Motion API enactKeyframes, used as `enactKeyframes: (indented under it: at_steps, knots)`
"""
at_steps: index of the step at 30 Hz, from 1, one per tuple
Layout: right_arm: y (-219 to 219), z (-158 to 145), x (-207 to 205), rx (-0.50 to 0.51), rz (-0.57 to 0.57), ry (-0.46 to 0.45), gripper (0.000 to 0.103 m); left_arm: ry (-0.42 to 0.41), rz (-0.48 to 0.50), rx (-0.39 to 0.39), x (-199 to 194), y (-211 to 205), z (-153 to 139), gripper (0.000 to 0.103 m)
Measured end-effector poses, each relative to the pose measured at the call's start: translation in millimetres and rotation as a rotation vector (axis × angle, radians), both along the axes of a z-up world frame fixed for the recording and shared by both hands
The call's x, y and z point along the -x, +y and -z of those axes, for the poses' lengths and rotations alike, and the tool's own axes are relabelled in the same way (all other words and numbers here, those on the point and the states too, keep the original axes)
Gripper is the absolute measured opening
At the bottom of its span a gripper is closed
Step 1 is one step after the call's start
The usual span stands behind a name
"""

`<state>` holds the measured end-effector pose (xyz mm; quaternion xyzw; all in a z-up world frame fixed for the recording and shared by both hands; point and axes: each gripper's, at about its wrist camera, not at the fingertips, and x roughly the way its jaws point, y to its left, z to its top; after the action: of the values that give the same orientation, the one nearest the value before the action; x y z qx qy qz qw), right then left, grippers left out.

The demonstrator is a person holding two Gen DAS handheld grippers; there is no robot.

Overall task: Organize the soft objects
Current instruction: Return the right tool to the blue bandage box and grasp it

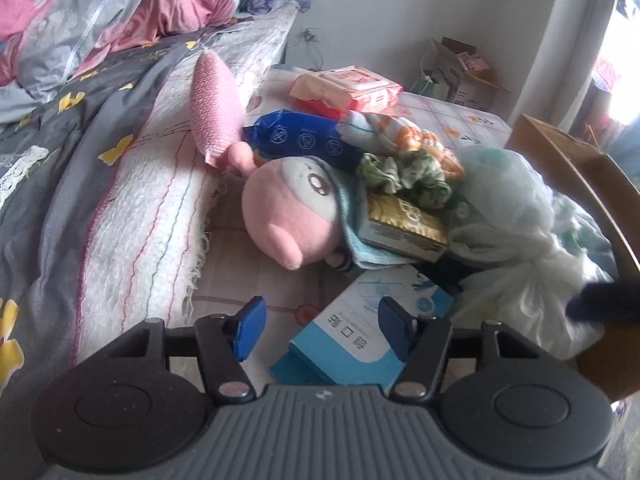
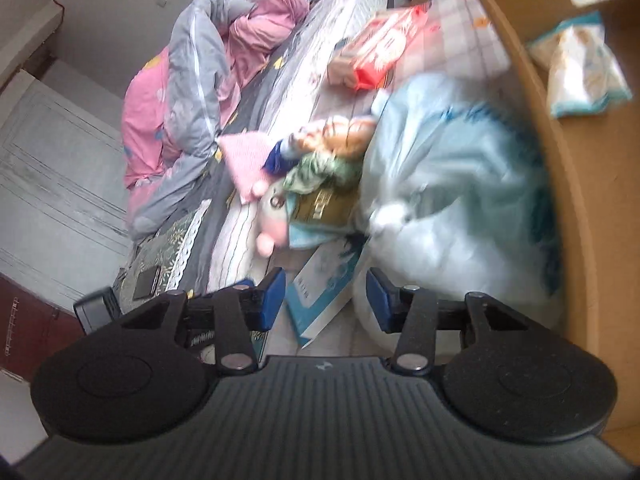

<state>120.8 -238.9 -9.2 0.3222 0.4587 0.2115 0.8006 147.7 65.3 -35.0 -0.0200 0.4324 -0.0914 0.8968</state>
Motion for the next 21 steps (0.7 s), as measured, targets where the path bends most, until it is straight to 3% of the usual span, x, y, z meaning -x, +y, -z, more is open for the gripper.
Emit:
enactKeyframes:
  at_steps: [3,8,13,21]
  knots:
    - [41.3,30.6,11.9,-0.037,-0.021,0.057,0.039,0.026,0.02,0.016,-12.5,3.1,6.1,0.058]
    - [80.6,65.6,11.6,0.014,-0.036,0.082,0.038,0.098,0.053,0.041,-29.7,1.7,25.1,0.057]
    - [83.5,82.9,0.0,0.028,0.003,0.097,0.038,0.176,0.111,0.121,-28.7,2.6,36.3,0.057]
    - [66.2,97.4,-0.7,-0.032,0.055,0.142,0.038,0.234,0.209,0.163,11.2,4.0,40.3,0.055]
